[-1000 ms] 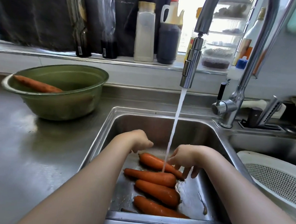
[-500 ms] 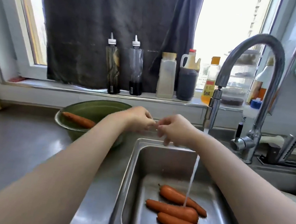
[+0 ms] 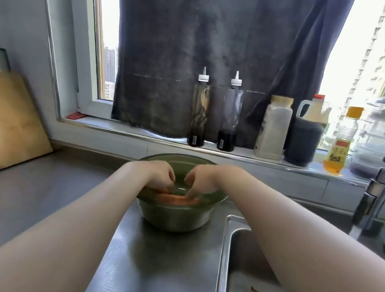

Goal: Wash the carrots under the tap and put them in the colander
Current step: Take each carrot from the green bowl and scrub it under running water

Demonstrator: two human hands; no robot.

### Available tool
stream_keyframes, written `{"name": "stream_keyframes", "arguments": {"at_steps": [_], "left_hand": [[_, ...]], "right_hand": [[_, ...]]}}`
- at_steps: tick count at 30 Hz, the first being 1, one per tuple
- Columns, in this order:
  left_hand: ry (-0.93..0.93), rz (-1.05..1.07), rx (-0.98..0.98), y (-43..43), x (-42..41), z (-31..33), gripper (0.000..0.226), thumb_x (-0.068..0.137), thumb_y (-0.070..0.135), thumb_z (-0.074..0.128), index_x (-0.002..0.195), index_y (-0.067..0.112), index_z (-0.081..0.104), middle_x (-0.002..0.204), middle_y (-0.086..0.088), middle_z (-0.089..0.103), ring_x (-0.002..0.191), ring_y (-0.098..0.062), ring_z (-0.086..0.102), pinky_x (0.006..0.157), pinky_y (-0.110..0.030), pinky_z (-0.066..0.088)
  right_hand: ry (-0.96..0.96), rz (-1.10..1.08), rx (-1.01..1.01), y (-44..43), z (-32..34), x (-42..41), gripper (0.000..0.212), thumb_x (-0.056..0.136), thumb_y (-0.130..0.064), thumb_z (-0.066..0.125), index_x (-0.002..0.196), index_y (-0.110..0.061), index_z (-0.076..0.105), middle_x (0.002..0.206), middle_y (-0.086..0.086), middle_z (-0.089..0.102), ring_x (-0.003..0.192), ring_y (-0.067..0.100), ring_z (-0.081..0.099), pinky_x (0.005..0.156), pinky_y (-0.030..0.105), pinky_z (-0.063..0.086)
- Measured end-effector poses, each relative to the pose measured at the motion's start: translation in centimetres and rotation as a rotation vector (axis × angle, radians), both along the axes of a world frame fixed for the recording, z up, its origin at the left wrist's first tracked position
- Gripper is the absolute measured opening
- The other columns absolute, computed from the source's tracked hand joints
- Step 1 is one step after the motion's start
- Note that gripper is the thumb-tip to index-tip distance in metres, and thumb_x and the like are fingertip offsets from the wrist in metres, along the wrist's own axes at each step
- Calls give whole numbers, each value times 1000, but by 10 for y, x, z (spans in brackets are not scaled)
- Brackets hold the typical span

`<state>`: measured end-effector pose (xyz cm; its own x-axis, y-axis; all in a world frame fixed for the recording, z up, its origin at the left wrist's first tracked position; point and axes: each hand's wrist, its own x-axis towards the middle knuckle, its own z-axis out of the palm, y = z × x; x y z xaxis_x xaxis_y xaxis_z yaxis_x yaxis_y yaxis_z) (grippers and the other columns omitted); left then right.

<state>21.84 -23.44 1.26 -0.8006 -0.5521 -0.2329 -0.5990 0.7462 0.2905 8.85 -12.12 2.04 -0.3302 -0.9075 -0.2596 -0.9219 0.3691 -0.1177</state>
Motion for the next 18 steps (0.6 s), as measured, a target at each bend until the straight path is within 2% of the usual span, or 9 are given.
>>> {"name": "stream_keyframes", "arguments": {"at_steps": [2,4,6,9,12,14,16,18], "left_hand": [[-45,-20,66,-6,0,-7,41,100,38,64,140,28,61,135,1,61,119,-22,60,106,-43,50],[-98,-40,114,-11,-5,-15,51,96,44,68,145,32,56,139,1,59,121,-24,59,106,-44,51],[-142,-49,108,-17,-10,-23,57,93,49,70,147,39,53,141,4,58,121,-23,57,106,-43,50],[-165,-56,53,-22,-16,-30,52,94,43,70,144,39,56,140,5,58,124,-23,56,108,-42,48],[-160,-57,57,-23,-19,-30,51,93,37,73,142,38,58,140,4,59,126,-24,56,109,-44,48],[-172,-62,55,-21,-19,-29,51,92,36,73,141,40,59,140,4,58,125,-25,56,108,-44,49],[-195,-79,11,-18,-20,-29,50,94,34,71,142,39,57,139,5,58,125,-24,55,108,-42,49],[-181,-92,-55,-15,-21,-32,49,96,31,68,144,34,57,136,3,60,124,-25,57,106,-40,48]], "right_hand": [[5,5,106,-10,-8,-1,70,91,-50,71,153,-26,48,145,1,56,127,28,56,108,48,48],[22,13,124,-17,-16,0,57,93,-45,71,144,-22,59,131,4,64,111,25,64,96,43,55],[77,27,53,-22,-22,-1,42,92,-35,75,132,-22,68,116,3,69,96,21,66,82,37,57],[118,42,29,-25,-26,-2,28,90,-31,78,115,-19,76,101,4,71,87,21,66,78,35,58],[157,79,24,-25,-30,-3,22,92,-31,75,108,-16,75,94,4,70,79,19,63,67,30,53],[176,105,-2,-23,-30,-3,23,93,-37,73,102,-16,74,93,4,70,81,21,64,61,29,48],[143,115,-36,-21,-28,-4,32,92,-48,72,102,-17,74,96,4,71,86,23,66,63,31,50],[92,127,-58,-20,-27,-6,42,91,-57,69,112,-21,72,100,-1,68,90,22,65,74,37,55]]}}
